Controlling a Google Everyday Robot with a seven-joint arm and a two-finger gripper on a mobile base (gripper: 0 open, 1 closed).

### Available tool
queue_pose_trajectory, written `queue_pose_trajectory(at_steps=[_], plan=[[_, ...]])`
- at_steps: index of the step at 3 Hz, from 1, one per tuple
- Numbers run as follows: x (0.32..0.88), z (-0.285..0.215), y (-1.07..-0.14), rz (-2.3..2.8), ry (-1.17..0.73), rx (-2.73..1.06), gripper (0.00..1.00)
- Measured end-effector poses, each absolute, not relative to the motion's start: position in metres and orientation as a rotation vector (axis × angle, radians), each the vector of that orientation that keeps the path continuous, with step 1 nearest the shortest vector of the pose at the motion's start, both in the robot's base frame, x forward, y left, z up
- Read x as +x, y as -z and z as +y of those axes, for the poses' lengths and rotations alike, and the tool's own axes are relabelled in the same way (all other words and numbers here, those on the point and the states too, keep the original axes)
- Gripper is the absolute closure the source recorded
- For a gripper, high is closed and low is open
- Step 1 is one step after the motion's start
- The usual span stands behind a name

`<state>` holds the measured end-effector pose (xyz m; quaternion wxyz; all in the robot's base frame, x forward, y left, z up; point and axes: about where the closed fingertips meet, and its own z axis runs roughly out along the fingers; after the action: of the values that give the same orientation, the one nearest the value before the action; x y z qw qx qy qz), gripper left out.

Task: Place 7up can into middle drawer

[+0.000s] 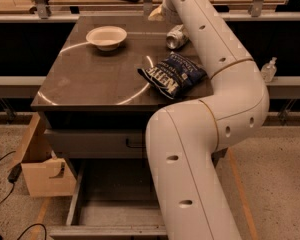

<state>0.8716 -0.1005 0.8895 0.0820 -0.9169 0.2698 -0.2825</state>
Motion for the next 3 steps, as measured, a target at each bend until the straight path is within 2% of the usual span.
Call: queue_pose_trajectory(at_steps=[1, 2, 3], plan=[[0.872, -0.105, -0.872, 0.833, 0.819, -2.779, 0.0], [0.873, -0.11, -0.854, 0.849, 0.797, -2.812, 0.19], [0.875, -0.107, -0.859, 0.824, 0.812, -2.805, 0.42]])
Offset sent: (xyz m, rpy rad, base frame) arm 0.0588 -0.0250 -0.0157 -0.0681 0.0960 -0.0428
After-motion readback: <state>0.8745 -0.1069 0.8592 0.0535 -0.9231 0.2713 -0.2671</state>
